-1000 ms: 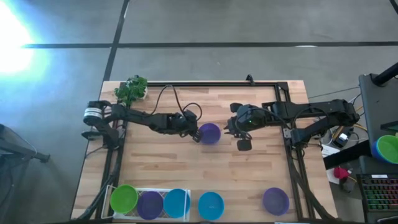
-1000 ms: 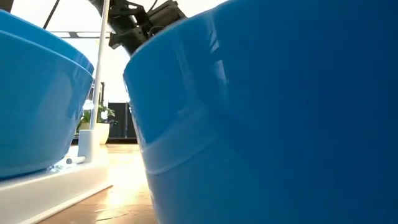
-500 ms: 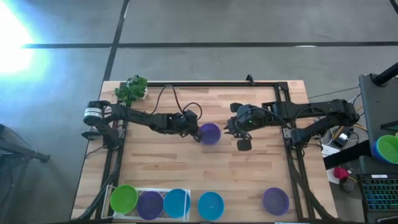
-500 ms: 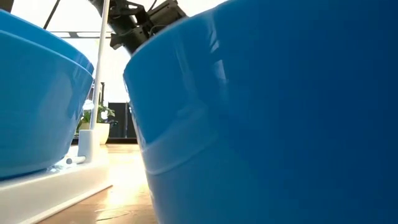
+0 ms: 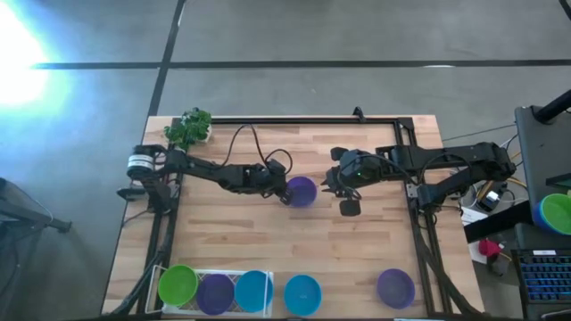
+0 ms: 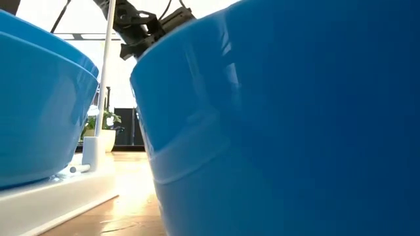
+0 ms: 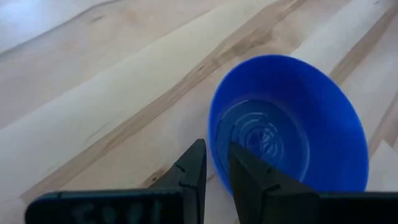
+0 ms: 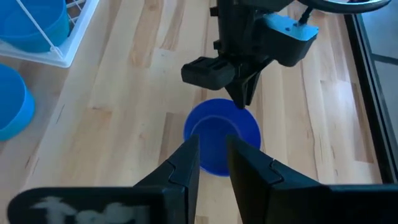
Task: Pick & Place Mini bowls
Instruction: Stack the top purple bowl on the purple bowl on the shelf
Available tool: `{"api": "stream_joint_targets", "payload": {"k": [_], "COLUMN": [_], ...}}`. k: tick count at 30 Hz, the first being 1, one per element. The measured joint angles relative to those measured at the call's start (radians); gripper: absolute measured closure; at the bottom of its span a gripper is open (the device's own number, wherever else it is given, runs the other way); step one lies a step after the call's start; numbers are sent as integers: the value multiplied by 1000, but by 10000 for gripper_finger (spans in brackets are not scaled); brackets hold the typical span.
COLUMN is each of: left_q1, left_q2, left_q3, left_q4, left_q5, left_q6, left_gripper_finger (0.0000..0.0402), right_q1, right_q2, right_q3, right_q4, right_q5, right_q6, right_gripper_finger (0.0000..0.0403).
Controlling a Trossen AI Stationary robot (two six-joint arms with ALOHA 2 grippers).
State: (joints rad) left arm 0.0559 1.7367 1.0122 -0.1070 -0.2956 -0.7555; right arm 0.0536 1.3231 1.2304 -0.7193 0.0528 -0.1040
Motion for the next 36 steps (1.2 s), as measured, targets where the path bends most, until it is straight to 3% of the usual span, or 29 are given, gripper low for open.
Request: {"api": "stream_joint_targets", "payload": {"k": [25, 32, 36], "left_q1": [0, 0, 0], "left_q2": [70, 70, 69], "left_q3": [0, 0, 0], "left_q4": [71, 55, 52], "left_q5": [52, 52, 52], "left_q6": [-2, 24, 25], "left_gripper_finger": [344, 393, 398], "right_q1": [0, 0, 0], "right_q2": [0, 0, 0], "right_q3": [2, 2, 2], "right_q4": [4, 5, 4], "right_q5": [1, 1, 1], "right_q6": [0, 18, 18], "right_gripper_finger": [330, 332, 327]}}
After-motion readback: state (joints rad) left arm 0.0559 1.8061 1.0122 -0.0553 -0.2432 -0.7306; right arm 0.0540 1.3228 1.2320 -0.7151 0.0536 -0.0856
